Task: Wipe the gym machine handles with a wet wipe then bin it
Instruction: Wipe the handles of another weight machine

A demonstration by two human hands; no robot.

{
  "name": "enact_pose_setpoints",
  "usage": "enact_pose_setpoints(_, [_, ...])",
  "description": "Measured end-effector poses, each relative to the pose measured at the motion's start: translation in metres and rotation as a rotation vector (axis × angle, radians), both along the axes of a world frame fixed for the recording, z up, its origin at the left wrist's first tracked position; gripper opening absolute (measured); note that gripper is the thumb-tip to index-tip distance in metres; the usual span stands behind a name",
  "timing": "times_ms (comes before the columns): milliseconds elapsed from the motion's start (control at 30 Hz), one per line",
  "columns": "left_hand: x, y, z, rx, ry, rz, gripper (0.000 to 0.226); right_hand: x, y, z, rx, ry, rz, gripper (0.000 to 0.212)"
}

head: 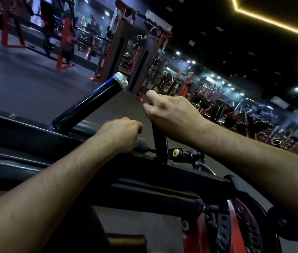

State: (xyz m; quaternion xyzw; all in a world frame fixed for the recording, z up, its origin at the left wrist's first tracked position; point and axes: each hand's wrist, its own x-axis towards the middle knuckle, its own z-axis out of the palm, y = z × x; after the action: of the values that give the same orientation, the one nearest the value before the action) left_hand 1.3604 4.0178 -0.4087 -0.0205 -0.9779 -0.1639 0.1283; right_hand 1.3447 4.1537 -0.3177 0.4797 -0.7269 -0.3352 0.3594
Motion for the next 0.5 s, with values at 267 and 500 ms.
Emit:
enact_pose_setpoints(267, [0.002, 0.000, -0.001, -0.006, 0.017, -0.017, 0.035, 0.006, 0.043, -0.035, 0.046, -0.207, -0.027, 0.029])
enact_pose_setpoints(500, [0.000, 0.001, -0.002, -0.011, 0.050, 0.001, 0.034, 0.011, 0.075, -0.062, 0.058, -0.372, -0.091, 0.015])
